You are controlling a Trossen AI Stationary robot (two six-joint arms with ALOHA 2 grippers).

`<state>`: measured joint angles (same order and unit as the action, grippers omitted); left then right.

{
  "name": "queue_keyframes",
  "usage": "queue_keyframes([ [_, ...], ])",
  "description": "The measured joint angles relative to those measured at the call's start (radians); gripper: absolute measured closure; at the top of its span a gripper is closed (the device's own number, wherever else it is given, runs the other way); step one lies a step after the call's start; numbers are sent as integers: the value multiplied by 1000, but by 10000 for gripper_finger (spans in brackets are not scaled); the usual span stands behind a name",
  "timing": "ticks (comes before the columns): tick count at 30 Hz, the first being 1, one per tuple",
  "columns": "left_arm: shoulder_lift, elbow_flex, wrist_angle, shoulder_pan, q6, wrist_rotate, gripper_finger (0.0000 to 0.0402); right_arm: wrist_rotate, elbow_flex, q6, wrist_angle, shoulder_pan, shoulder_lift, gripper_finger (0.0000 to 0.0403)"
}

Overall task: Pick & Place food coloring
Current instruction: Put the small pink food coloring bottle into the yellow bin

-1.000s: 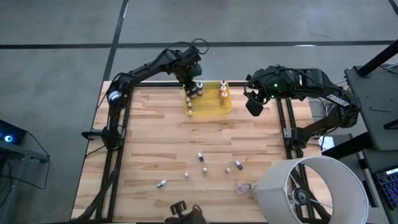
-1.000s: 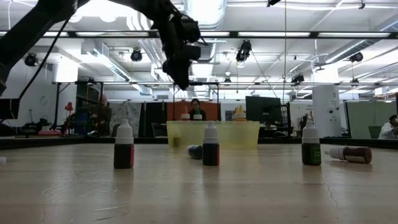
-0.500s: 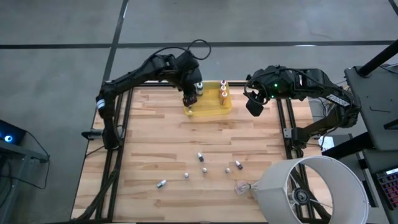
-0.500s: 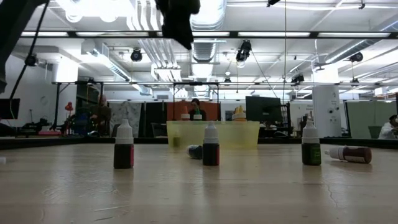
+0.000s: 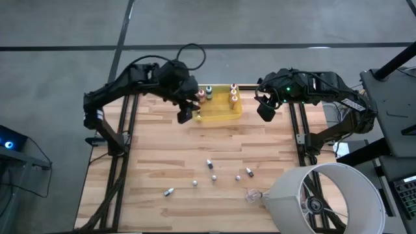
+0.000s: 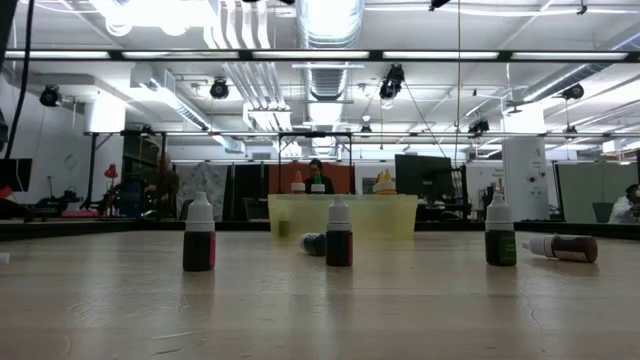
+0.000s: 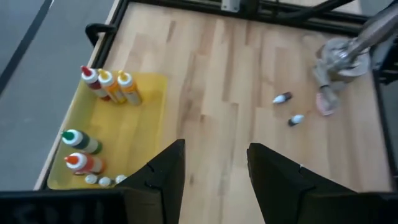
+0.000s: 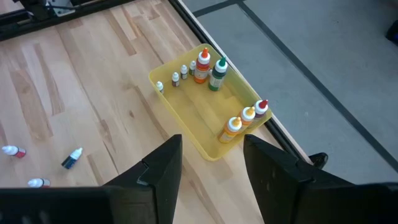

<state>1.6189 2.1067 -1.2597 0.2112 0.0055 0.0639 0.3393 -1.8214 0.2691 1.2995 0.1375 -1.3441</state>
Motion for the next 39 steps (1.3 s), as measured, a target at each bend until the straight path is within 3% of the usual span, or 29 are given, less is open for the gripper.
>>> queue_keyframes([
  [4, -21, 0, -25, -45, -39, 17, 257, -1, 0, 0, 0, 0, 0, 239],
  [11, -36, -2, -95, -142, -153, 142, 257, -2, 0, 0, 0, 0, 0, 239],
  [24, -36, -2, -129, -377, -320, 155, 257, -2, 0, 12, 0, 0, 0, 239],
  [39, -31, -64, -212, -475, -265, 153, 257, -7, 0, 19, 2, 0, 0, 239],
])
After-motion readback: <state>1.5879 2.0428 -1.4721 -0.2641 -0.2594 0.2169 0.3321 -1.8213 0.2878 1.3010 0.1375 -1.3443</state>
